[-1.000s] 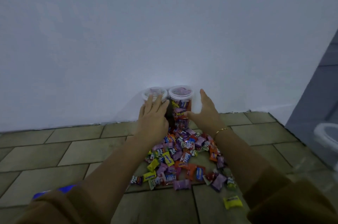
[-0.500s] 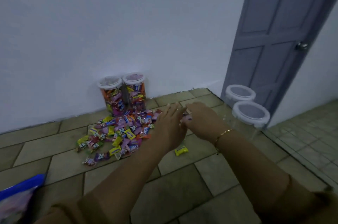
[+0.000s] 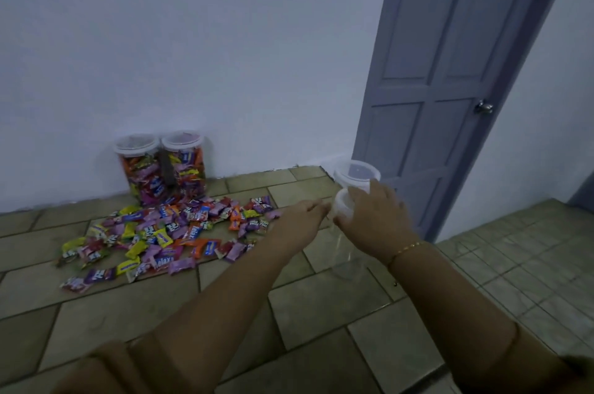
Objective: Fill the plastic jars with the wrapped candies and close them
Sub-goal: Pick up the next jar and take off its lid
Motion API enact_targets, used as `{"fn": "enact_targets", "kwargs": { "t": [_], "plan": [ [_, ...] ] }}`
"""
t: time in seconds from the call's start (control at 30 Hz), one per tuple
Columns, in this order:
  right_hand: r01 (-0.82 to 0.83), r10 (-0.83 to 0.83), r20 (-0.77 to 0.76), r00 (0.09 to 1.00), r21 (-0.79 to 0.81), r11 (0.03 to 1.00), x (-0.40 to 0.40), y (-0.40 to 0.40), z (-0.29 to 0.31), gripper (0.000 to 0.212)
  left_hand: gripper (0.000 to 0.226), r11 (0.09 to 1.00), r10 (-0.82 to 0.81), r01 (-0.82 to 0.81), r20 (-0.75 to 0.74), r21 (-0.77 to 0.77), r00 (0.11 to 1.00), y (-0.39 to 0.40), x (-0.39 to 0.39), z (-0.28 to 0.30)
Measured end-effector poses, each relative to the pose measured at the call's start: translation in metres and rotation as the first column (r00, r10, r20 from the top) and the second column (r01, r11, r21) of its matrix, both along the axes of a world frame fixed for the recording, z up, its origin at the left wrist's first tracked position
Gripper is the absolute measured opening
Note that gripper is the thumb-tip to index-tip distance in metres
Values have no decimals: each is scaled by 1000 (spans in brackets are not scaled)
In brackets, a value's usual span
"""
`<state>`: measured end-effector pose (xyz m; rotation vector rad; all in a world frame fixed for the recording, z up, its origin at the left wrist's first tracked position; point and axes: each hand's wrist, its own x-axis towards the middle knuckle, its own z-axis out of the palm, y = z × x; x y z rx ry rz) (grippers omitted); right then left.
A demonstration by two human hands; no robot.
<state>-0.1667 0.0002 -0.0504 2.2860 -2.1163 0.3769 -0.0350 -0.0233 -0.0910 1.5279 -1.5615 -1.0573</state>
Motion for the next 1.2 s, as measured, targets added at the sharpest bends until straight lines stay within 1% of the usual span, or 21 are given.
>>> {"fn": "enact_targets", "kwargs": {
  "t": [0.03, 0.1, 0.17, 0.23, 0.37, 0.43, 0.5, 0.53, 0.63, 0.73, 0.83, 0.93, 1.0, 1.1, 1.17, 1.2],
  "plan": [
    [-11, 10, 47, 999, 40, 999, -5, -1, -4, 53, 31, 999, 19, -17, -41, 36, 999, 1, -5, 0],
    [-53, 40, 133, 990, 100, 994, -11, -4, -9, 55, 32, 995, 59, -48, -128, 88, 990, 4, -11, 0],
    [-89, 70, 174, 982, 101, 991, -11, -5, -10, 54, 25, 994, 86, -73, -159, 85, 984, 6, -11, -3],
    [-114, 92, 214, 972, 94, 989, -7, -4, -8, 50, 25, 990, 135, -127, -173, 56, 976, 9, -5, -4],
    [-203, 187, 229, 955, 45, 978, 10, 0, -5, 53, 41, 966, 259, -253, -181, 56, 949, 18, 20, -3],
    [-265, 245, 266, 932, 41, 963, 20, 6, -3, 54, 51, 947, 319, -306, -193, 95, 928, 27, 37, -2],
    [-332, 312, 283, 907, 24, 943, 36, 11, -3, 52, 60, 912, 404, -371, -237, 173, 883, 36, 58, -5],
    [-360, 342, 291, 894, 8, 933, 43, 13, -3, 51, 59, 895, 437, -387, -263, 223, 860, 41, 67, -5],
    [-457, 434, 342, 834, -15, 890, 72, 22, -4, 45, 42, 860, 496, -386, -366, 334, 788, 57, 99, -10],
    [-560, 529, 378, 760, -34, 828, 105, 28, -7, 44, 29, 831, 553, -418, -463, 367, 692, 74, 131, -11],
    [-659, 629, 365, 687, -53, 750, 139, 36, -9, 40, 24, 798, 603, -479, -519, 367, 607, 91, 159, -10],
    [-718, 672, 398, 625, -44, 694, 167, 41, -12, 39, 23, 757, 651, -535, -495, 375, 575, 104, 184, -12],
    [-738, 678, 426, 599, -34, 674, 181, 40, -14, 41, 19, 736, 674, -566, -489, 372, 554, 111, 198, -11],
    [-746, 670, 460, 583, -24, 666, 192, 33, -20, 40, 10, 710, 684, -626, -528, 323, 503, 114, 209, -7],
    [-763, 673, 479, 563, -12, 646, 193, 28, -24, 40, 14, 714, 682, -627, -513, 313, 521, 118, 213, -8],
    [-775, 673, 499, 546, -4, 632, 193, 26, -25, 39, 17, 733, 664, -608, -520, 307, 538, 121, 213, -9]
  ]
}}
